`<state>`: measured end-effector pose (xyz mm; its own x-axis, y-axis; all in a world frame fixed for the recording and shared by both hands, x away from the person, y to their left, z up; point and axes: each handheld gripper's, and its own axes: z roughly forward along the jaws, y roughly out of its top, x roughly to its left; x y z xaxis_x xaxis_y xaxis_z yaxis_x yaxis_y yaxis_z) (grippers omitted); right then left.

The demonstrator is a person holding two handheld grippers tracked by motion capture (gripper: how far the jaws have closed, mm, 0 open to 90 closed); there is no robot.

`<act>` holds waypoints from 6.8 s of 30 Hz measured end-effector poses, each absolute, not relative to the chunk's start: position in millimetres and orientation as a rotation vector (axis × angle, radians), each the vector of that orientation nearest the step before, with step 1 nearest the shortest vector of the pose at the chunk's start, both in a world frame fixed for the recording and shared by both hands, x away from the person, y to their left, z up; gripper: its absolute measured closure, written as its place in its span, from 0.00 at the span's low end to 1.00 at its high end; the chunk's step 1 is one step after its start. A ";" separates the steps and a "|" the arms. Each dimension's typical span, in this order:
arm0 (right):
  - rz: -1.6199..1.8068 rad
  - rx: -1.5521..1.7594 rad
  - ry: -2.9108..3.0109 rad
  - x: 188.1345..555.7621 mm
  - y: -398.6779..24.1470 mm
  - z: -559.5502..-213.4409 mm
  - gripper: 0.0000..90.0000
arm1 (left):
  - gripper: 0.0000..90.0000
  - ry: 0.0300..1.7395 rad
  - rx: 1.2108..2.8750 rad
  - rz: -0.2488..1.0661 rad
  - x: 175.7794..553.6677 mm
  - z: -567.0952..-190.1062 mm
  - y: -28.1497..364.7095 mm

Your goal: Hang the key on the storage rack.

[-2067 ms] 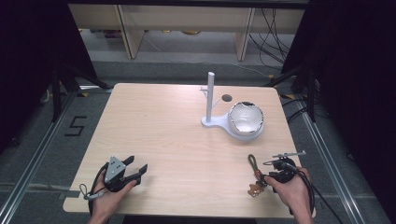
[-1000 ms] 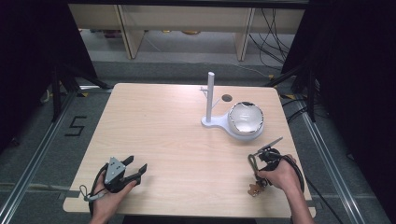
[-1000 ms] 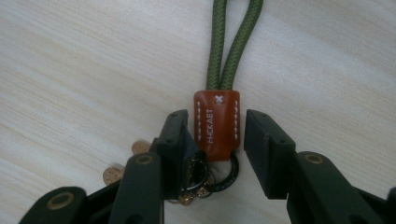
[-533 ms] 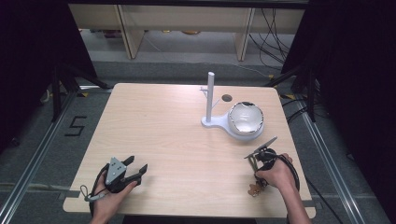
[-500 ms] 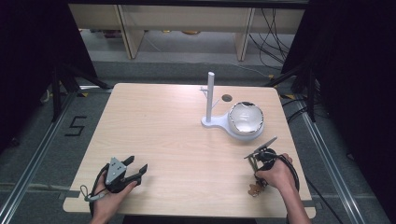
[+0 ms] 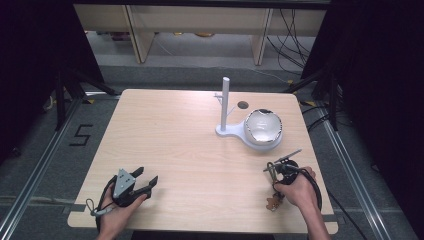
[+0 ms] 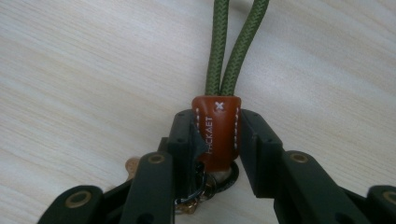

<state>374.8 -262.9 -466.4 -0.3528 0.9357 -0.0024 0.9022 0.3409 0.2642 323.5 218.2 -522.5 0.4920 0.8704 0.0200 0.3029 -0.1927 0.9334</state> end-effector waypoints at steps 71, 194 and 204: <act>1.279 1.209 1.862 306.7 -267.4 -465.4 0.76 | 0.41 1.010 1.734 0.719 323.5 -522.6 218.1; 1.460 0.941 1.909 315.8 -148.9 -451.5 0.59 | 0.93 0.678 1.678 0.378 370.9 -396.5 69.0; 1.459 0.979 1.879 310.5 -165.7 -453.7 0.55 | 0.93 0.705 1.655 0.475 378.4 -392.6 85.0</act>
